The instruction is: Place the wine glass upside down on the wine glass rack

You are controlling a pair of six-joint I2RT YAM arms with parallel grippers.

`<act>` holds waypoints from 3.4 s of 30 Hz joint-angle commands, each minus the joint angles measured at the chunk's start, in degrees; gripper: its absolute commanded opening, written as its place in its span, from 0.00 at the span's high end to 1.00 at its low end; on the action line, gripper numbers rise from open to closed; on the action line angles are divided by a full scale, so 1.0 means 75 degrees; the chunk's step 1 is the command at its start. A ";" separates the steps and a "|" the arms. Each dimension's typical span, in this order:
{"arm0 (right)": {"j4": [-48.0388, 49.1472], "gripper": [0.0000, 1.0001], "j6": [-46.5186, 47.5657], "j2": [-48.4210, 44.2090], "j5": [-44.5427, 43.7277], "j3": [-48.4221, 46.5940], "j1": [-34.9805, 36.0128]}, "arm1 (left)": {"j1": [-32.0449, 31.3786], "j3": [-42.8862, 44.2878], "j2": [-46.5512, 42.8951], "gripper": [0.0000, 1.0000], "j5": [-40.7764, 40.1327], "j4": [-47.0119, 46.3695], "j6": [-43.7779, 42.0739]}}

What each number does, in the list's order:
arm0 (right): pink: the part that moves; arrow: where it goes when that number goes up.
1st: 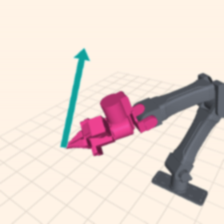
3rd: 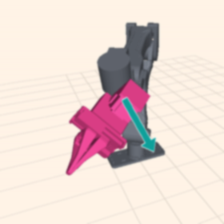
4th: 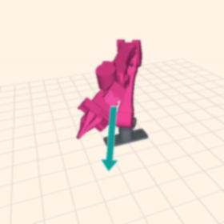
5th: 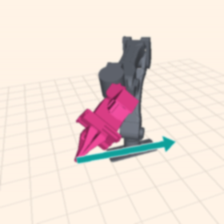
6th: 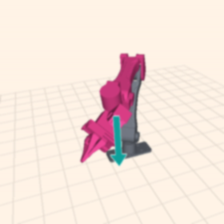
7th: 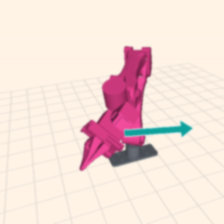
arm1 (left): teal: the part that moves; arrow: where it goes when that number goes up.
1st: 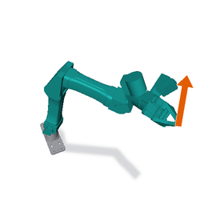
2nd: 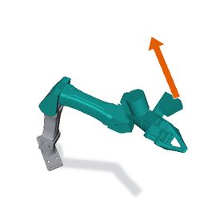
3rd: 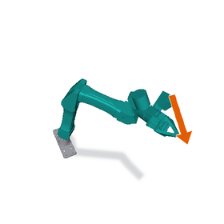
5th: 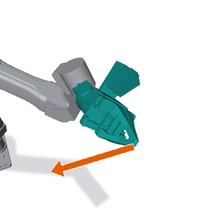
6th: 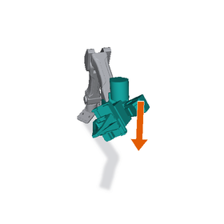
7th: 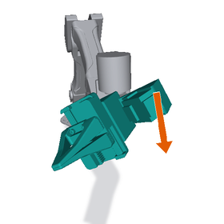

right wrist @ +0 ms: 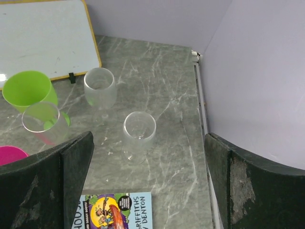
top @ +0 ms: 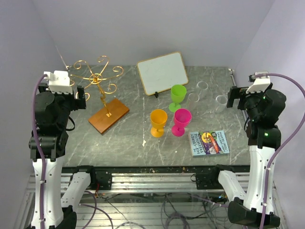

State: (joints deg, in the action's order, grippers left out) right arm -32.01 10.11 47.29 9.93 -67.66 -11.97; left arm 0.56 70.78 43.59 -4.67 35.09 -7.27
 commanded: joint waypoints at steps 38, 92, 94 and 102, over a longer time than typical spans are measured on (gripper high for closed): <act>-0.0282 0.00 0.1519 0.1535 0.2664 -0.0263 0.2606 | 0.0101 0.1756 0.1689 0.05 0.3203 0.0755 -0.1021; -0.1970 0.56 0.1609 0.4572 -0.1328 -0.1324 0.5075 | -0.1401 0.1662 0.2656 0.04 0.2914 0.0070 -0.1600; -0.2035 0.63 0.1625 0.4618 -0.1325 -0.1408 0.5069 | -0.1410 0.1640 0.2640 0.04 0.2933 0.0067 -0.1579; -0.2234 0.87 0.1667 0.4751 -0.1347 -0.1724 0.5065 | -0.1419 0.1539 0.2578 0.04 0.2888 0.0032 -0.1648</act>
State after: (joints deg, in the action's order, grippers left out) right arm -47.57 22.57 82.76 0.27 -78.06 25.85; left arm -9.61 82.94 63.88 18.13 37.45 -18.70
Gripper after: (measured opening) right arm 0.163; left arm 0.962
